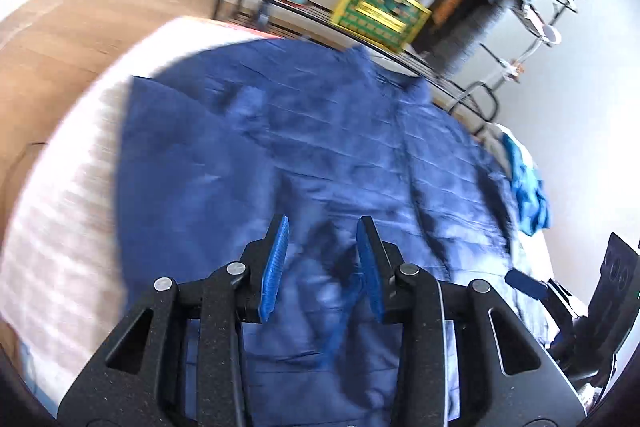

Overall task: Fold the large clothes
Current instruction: 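Grasp the other sleeve cuff with the right tool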

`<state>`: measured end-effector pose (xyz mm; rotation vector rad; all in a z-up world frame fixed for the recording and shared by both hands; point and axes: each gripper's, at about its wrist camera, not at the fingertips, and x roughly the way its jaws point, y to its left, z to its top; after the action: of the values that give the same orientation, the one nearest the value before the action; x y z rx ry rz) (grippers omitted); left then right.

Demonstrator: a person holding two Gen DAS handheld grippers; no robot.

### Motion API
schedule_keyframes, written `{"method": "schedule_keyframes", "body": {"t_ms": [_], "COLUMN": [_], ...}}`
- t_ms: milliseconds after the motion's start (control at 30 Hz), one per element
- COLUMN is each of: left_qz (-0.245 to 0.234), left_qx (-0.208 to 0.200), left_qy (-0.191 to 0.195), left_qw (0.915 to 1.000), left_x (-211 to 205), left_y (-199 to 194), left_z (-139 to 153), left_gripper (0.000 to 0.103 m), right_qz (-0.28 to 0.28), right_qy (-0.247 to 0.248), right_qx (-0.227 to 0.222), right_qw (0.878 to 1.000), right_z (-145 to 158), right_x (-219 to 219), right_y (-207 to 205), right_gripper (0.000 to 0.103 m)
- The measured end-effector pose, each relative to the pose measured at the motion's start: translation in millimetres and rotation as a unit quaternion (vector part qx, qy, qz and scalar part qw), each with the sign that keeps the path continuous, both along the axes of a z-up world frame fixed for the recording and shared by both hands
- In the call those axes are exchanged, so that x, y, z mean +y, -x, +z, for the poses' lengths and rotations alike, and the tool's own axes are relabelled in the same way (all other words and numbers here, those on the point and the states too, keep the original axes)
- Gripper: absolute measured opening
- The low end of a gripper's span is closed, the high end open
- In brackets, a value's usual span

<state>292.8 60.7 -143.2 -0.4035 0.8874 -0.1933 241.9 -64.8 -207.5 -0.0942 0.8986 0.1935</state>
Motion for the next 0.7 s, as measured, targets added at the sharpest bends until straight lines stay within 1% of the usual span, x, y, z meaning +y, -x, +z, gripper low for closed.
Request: {"method": "schedule_keyframes", "body": {"t_ms": [33, 67, 100, 133, 200, 233, 333, 433, 467, 500, 533, 600, 633, 667, 700], "left_qz": [0.006, 0.014, 0.021, 0.029, 0.043, 0.050, 0.065, 0.073, 0.072, 0.071, 0.071, 0.070, 0.071, 0.072, 0.073], "left_qx": [0.004, 0.006, 0.009, 0.013, 0.020, 0.021, 0.021, 0.024, 0.029, 0.036, 0.040, 0.047, 0.050, 0.050, 0.049], "left_qy": [-0.008, -0.014, -0.018, -0.019, -0.012, -0.009, -0.003, -0.001, 0.002, 0.002, 0.001, -0.005, -0.008, -0.008, -0.007], "left_qw": [0.9999, 0.9998, 0.9996, 0.9993, 0.9988, 0.9985, 0.9976, 0.9970, 0.9970, 0.9968, 0.9967, 0.9964, 0.9962, 0.9961, 0.9961], "left_x": [8.1, 16.1, 24.7, 33.9, 51.9, 59.6, 77.3, 86.4, 88.2, 88.7, 88.4, 88.2, 88.1, 88.1, 88.5], "left_y": [2.0, 4.1, 6.0, 8.3, 10.3, 12.1, 12.8, 12.3, 11.2, 9.8, 8.4, 7.3, 6.8, 6.4, 6.2], "left_z": [-2.1, -4.3, -6.9, -10.4, -15.3, -17.6, -19.2, -22.5, -25.7, -29.1, -32.0, -37.3, -38.8, -39.3, -38.8], "left_gripper": [0.035, 0.035, 0.035, 0.035, 0.035, 0.035, 0.035, 0.035, 0.035, 0.035, 0.035, 0.035, 0.035, 0.035, 0.035], "right_qz": [0.007, 0.017, 0.026, 0.030, 0.032, 0.028, 0.002, -0.031, -0.040, -0.043, -0.044, -0.043, -0.041, -0.037, -0.032], "right_qy": [-0.004, -0.014, -0.025, -0.033, -0.056, -0.073, -0.116, -0.137, -0.147, -0.158, -0.163, -0.148, -0.143, -0.136, -0.125], "right_qx": [0.010, 0.023, 0.042, 0.060, 0.099, 0.121, 0.158, 0.169, 0.173, 0.170, 0.169, 0.167, 0.164, 0.161, 0.158], "right_qw": [1.000, 0.999, 0.998, 0.997, 0.993, 0.990, 0.981, 0.975, 0.973, 0.972, 0.971, 0.974, 0.975, 0.977, 0.979], "right_z": [-5.4, -11.8, -20.9, -30.3, -49.4, -60.1, -82.7, -97.5, -99.9, -99.5, -98.8, -99.3, -99.6, -99.9, -100.5], "right_x": [6.3, 12.7, 20.1, 26.1, 33.5, 35.5, 36.2, 32.3, 31.0, 30.6, 31.5, 38.4, 41.5, 45.5, 50.6], "right_y": [-1.1, -2.8, -5.6, -8.4, -15.8, -21.1, -34.2, -48.5, -51.3, -52.8, -54.6, -58.3, -59.4, -60.7, -61.8], "right_gripper": [0.102, 0.100, 0.093, 0.089, 0.076, 0.075, 0.075, 0.076, 0.079, 0.085, 0.087, 0.086, 0.085, 0.079, 0.071]}}
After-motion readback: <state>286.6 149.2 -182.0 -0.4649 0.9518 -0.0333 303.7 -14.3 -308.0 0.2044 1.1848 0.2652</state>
